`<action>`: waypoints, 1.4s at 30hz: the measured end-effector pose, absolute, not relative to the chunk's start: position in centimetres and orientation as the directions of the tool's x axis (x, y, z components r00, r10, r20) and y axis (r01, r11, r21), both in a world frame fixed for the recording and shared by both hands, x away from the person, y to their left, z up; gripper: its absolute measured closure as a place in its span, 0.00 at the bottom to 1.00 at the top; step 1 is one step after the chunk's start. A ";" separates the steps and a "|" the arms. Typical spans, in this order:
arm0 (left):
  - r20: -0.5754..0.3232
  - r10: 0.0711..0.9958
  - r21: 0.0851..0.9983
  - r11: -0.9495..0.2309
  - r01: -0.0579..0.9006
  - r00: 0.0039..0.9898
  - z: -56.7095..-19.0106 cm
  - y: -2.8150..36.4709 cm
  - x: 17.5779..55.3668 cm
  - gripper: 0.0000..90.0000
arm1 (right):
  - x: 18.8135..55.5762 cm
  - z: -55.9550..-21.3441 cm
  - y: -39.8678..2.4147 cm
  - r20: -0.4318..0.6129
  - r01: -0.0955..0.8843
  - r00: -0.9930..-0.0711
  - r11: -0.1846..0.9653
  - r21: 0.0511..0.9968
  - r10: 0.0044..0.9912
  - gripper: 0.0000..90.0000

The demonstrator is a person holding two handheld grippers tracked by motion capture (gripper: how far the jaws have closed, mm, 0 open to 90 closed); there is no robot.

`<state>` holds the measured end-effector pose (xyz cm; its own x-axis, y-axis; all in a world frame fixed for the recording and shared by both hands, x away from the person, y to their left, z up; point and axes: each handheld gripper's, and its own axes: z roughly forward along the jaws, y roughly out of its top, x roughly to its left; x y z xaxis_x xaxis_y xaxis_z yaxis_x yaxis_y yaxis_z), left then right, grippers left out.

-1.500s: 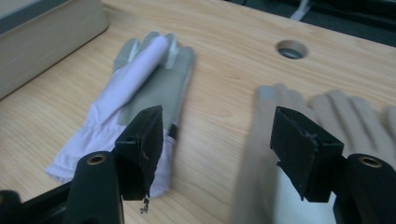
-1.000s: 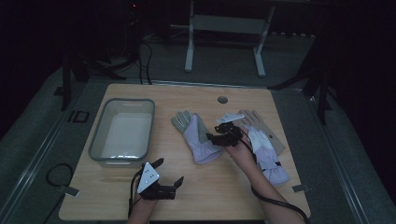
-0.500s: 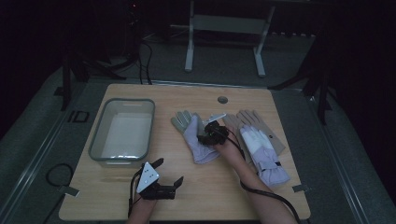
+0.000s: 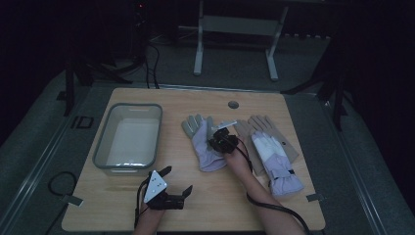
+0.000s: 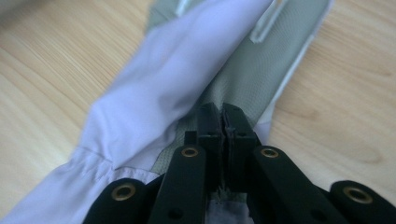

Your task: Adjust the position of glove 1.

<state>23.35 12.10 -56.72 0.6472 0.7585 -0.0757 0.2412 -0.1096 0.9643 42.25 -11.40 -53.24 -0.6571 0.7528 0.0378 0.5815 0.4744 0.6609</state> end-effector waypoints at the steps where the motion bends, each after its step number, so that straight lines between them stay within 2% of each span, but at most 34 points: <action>1: -0.075 0.758 0.964 -0.111 0.241 0.648 -56.7 12.1 23.3 0.01 | 42.0 -52.9 -11.5 0.035 0.581 -0.651 0.468 0.666 0.758 0.97; 7: -0.072 0.760 0.966 -0.109 0.236 0.645 -56.7 12.1 23.3 0.01 | 40.0 -50.0 -12.6 0.071 0.577 -0.615 0.386 0.720 0.786 0.97; 12: -0.073 0.762 0.965 -0.109 0.238 0.644 -56.7 12.1 23.3 0.01 | 38.0 -48.1 -14.4 0.147 0.601 -0.578 0.297 0.742 0.803 0.97; 15: -0.073 0.762 0.965 -0.108 0.238 0.643 -56.7 12.1 23.3 0.01 | 37.6 -47.9 -14.6 0.152 0.601 -0.573 0.286 0.747 0.806 0.97; 16: -0.071 0.762 0.965 -0.110 0.237 0.643 -56.7 12.1 23.3 0.01 | 36.4 -47.6 -15.6 0.185 0.607 -0.558 0.247 0.755 0.809 0.97; 24: -0.067 0.764 0.966 -0.112 0.235 0.641 -56.7 12.0 23.3 0.01 | 33.0 -49.1 -18.0 0.215 0.636 -0.532 0.219 0.740 0.819 0.97; 35: -0.070 0.765 0.964 -0.112 0.240 0.641 -56.7 12.1 23.3 0.01 | 34.3 -52.4 -18.6 0.195 0.676 -0.480 0.219 0.704 0.855 0.97; 37: -0.068 0.764 0.965 -0.113 0.237 0.641 -56.7 12.1 23.3 0.01 | 34.6 -53.0 -18.5 0.159 0.674 -0.478 0.245 0.697 0.864 0.93; 40: -0.063 0.764 0.965 -0.118 0.235 0.643 -56.7 12.0 23.3 0.01 | 35.0 -54.0 -18.1 0.110 0.671 -0.491 0.295 0.680 0.864 0.77; 42: -0.063 0.763 0.965 -0.118 0.235 0.643 -56.7 12.0 23.3 0.01 | 35.0 -54.2 -18.0 0.082 0.661 -0.497 0.316 0.681 0.864 0.73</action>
<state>23.29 12.01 -56.71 0.6429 0.7633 -0.0632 0.2351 -0.1180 0.9648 35.02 -17.98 -54.18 -0.4970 0.8639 0.0819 0.6607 0.3156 0.6810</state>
